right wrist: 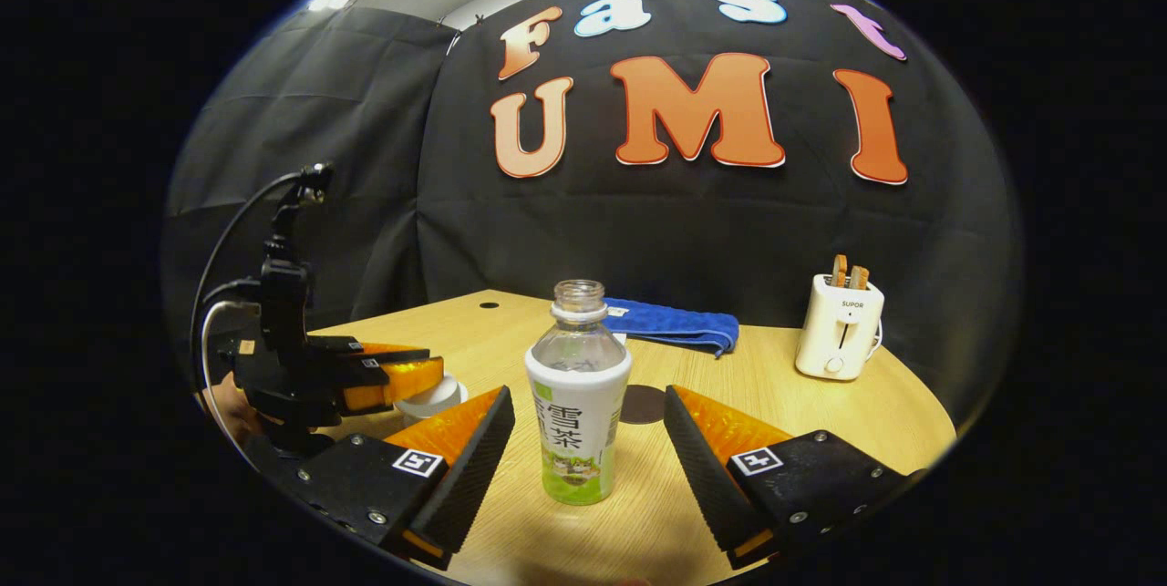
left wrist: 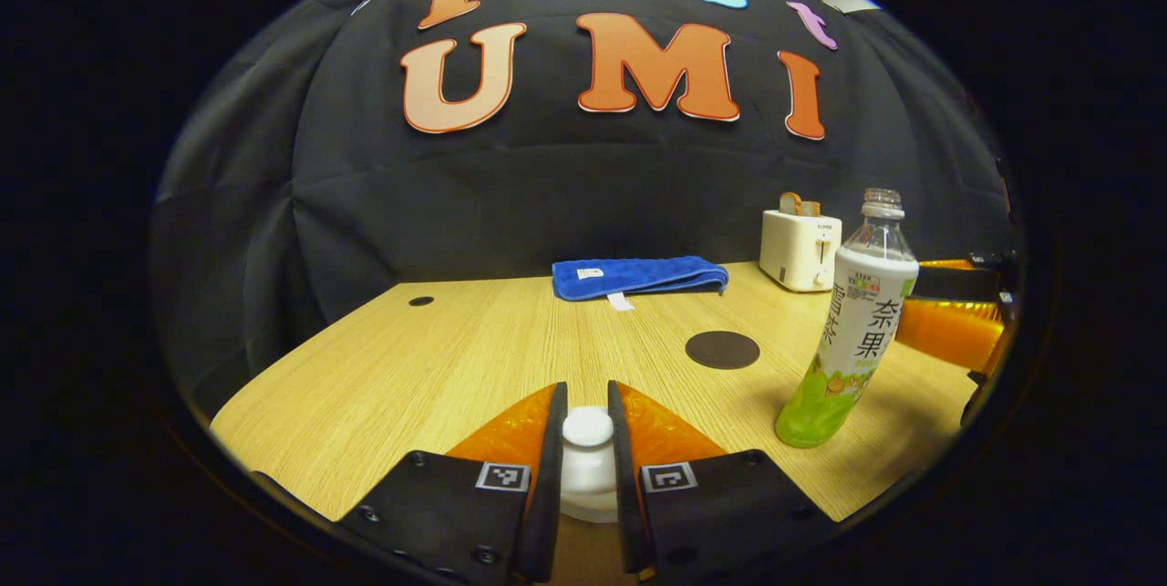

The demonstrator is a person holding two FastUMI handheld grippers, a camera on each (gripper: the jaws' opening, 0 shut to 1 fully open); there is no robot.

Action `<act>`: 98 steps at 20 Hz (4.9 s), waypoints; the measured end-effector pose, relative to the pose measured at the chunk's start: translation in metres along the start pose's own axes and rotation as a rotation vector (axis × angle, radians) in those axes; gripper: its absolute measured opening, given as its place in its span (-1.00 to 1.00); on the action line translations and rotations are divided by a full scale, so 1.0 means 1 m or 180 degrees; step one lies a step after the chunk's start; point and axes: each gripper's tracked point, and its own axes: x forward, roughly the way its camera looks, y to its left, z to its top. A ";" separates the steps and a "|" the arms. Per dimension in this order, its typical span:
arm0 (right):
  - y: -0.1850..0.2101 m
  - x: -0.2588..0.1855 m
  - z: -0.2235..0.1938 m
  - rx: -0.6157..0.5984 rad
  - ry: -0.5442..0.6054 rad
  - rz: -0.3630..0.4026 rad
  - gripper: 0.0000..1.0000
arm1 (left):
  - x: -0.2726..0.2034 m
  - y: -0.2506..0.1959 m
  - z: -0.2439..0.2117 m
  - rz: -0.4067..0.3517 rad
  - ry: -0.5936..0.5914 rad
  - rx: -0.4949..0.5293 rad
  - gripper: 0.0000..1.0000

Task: Open the teacup lid with one hand, grasp the water bottle and pour water into the teacup with the other hand; after pouring, place the water bottle on the coaster and then close the teacup lid.

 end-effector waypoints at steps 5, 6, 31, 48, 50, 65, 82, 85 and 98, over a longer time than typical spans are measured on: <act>0.010 0.017 -0.014 -0.0060 0.0146 0.0017 0.97 | -0.007 0.024 0.021 0.0154 -0.0196 0.0027 -0.39; 0.012 0.021 -0.021 -0.0051 0.0207 0.0015 0.98 | -0.008 0.029 0.024 0.0186 -0.0224 0.0018 -0.39; 0.023 0.071 -0.012 -0.2080 0.0491 -0.0411 0.28 | -0.038 0.117 -0.002 0.0614 -0.0184 -0.0062 -0.41; 0.030 0.099 0.008 -0.4099 0.0231 -0.0670 0.27 | -0.046 0.143 -0.018 0.0677 -0.0154 -0.0162 -0.39; 0.031 0.099 0.011 -0.4364 0.0178 -0.0702 0.27 | -0.046 0.141 -0.020 0.0664 -0.0142 -0.0185 -0.39; 0.028 0.119 0.015 -0.5249 0.0027 -0.0755 0.27 | -0.047 0.151 -0.029 0.0685 -0.0098 -0.0185 -0.39; 0.034 0.113 0.057 -0.5899 -0.0433 -0.0938 0.27 | -0.050 0.161 -0.018 0.0726 -0.0143 -0.0103 -0.39; 0.035 0.112 0.077 -0.5972 -0.0542 -0.0978 0.27 | -0.052 0.161 -0.015 0.0730 -0.0160 -0.0076 -0.39; 0.048 0.116 0.064 -0.6293 -0.0591 -0.0889 0.27 | -0.060 0.161 -0.013 0.0734 -0.0197 0.0001 -0.40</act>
